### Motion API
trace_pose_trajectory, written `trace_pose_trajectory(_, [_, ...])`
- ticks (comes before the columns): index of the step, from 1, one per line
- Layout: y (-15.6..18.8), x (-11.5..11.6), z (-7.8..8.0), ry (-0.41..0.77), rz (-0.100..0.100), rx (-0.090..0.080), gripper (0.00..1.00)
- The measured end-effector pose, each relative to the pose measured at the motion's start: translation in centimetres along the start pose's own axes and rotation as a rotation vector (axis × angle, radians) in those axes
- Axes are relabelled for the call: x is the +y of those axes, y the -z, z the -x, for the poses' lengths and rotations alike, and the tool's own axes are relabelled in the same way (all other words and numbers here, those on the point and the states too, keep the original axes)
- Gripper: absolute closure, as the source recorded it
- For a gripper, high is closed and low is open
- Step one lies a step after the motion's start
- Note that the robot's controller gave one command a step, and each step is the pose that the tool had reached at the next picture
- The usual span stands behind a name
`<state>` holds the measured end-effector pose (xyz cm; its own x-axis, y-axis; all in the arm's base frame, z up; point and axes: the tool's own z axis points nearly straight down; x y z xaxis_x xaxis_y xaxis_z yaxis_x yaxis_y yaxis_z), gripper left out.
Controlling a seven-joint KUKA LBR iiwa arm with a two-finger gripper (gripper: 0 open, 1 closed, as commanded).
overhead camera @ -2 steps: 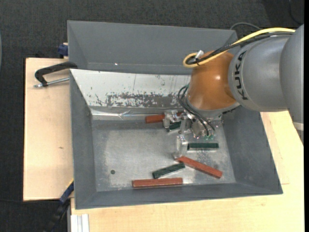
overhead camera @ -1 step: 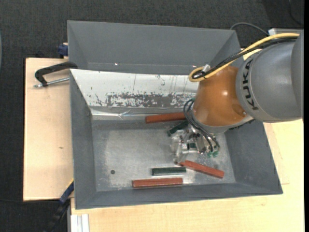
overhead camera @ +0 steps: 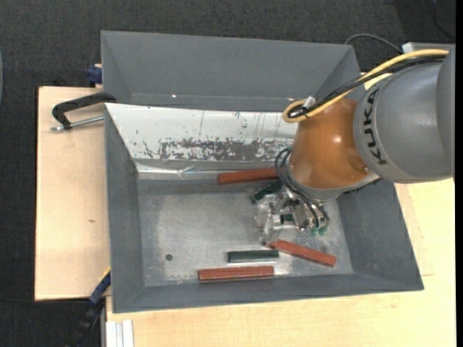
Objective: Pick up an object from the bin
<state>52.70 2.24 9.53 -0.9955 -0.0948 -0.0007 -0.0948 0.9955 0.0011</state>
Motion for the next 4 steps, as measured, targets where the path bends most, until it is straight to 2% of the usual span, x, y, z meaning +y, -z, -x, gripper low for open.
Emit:
trace_pose_trajectory(1, [0.2,0.0,0.0,0.007,0.000,0.000,1.00])
trace_pose_trajectory(2, [5.1,-0.8,1.9,0.171,0.000,-0.003,1.00])
trace_pose_trajectory(3, [7.0,-6.4,1.9,0.173,-0.001,-0.007,1.00])
trace_pose_trajectory(4, [0.6,-5.3,-1.8,0.313,0.000,-0.001,0.00])
